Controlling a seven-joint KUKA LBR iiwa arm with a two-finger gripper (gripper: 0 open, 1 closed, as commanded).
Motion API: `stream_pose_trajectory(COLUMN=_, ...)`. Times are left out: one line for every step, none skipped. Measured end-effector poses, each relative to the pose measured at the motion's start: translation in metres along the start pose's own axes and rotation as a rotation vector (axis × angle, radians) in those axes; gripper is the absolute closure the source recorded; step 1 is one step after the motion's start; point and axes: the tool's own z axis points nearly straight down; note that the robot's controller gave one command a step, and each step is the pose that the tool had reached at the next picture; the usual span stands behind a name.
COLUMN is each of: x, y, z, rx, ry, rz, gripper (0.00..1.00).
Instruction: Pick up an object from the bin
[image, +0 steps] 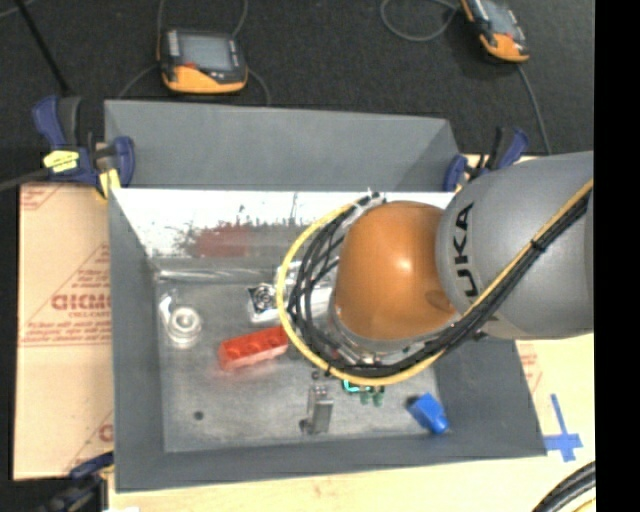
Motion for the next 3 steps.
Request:
stream_pose_trajectory(x=-0.079, y=0.03, z=0.104, rx=-0.005, ry=-0.029, rz=0.008, gripper=0.0)
stream_pose_trajectory(x=-0.144, y=0.042, z=0.073, rx=-0.002, ry=-0.019, rz=-0.002, gripper=0.0)
stream_pose_trajectory(x=-0.078, y=0.037, z=0.071, rx=-0.001, ry=-0.004, rz=0.045, gripper=0.0)
